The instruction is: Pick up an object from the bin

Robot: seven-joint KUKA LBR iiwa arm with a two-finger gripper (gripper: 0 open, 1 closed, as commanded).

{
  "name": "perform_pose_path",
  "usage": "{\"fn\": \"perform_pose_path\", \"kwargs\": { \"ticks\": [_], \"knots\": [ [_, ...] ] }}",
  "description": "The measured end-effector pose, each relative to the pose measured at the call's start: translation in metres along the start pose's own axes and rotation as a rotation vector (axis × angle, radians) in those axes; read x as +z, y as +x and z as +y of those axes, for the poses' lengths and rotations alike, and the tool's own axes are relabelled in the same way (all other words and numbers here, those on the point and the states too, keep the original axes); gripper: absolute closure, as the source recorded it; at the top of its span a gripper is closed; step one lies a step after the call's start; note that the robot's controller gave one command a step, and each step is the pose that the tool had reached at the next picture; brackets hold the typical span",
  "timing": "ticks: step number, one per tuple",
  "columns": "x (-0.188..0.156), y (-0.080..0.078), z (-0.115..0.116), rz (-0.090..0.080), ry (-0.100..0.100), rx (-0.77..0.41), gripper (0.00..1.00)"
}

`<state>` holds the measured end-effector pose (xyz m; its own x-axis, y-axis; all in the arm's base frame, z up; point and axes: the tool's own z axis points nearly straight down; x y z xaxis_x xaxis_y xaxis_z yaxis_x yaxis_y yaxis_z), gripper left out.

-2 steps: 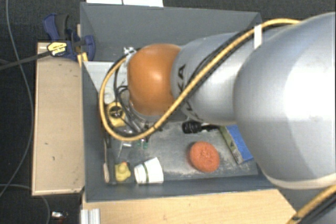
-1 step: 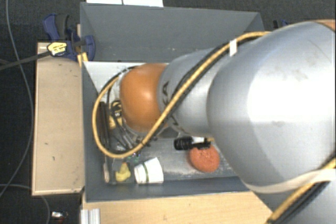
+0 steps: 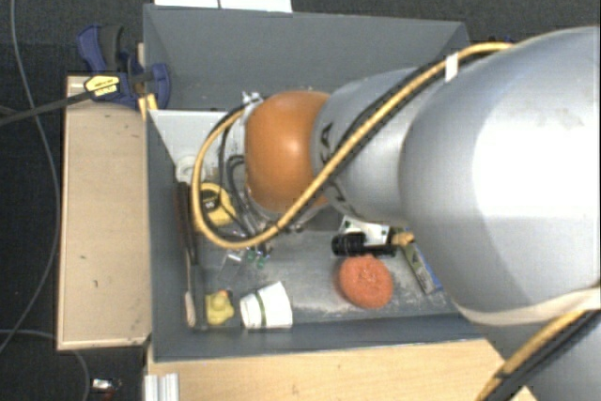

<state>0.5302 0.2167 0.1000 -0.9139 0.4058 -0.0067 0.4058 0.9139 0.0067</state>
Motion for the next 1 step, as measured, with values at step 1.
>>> {"fn": "perform_pose_path", "kwargs": {
  "ticks": [1],
  "knots": [
    [0.0045, -0.0005, -0.0043, 0.003, 0.004, -0.009, 0.00]
  ]
}}
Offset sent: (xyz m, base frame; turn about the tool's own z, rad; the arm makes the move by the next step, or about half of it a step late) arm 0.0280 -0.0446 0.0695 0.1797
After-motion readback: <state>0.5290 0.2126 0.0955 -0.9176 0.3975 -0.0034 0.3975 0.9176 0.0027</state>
